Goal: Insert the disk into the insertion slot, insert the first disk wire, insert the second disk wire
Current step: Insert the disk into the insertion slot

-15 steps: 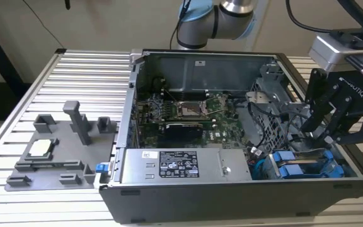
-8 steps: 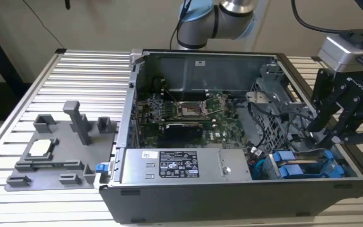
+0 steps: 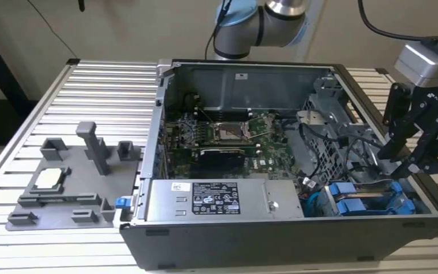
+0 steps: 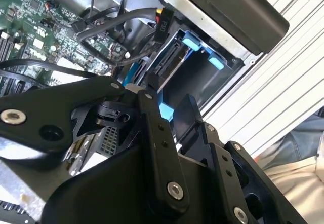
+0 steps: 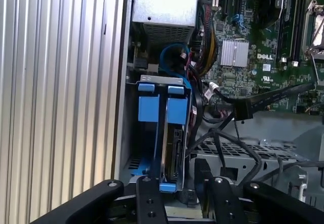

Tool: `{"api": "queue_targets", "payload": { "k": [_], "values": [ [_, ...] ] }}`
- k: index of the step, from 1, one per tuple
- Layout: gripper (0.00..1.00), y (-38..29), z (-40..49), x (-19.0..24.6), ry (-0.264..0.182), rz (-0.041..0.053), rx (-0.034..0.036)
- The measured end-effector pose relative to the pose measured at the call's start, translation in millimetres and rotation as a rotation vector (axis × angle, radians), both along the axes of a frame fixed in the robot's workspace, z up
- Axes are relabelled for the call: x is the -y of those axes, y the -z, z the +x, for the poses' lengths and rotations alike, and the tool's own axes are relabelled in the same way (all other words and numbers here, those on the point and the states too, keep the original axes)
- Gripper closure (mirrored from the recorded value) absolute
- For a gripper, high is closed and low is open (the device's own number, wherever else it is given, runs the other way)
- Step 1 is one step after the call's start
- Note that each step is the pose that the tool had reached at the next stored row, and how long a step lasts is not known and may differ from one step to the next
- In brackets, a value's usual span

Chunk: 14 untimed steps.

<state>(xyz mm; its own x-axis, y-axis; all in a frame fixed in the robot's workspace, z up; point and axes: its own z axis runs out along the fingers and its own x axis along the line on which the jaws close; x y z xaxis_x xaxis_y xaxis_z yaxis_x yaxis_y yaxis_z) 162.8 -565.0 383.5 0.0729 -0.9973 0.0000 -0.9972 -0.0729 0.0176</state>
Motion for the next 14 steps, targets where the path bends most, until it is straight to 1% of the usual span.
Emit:
{"api": "queue_targets", "payload": {
  "k": [3,6,14],
  "values": [
    [0.60,0.3,6.0,-1.3,0.000,0.0009,0.0002],
    [0.60,0.5,12.1,-4.0,0.000,0.0012,0.0007],
    [0.60,2.2,25.1,-15.8,-0.001,0.0013,0.0031]
  ]
}}
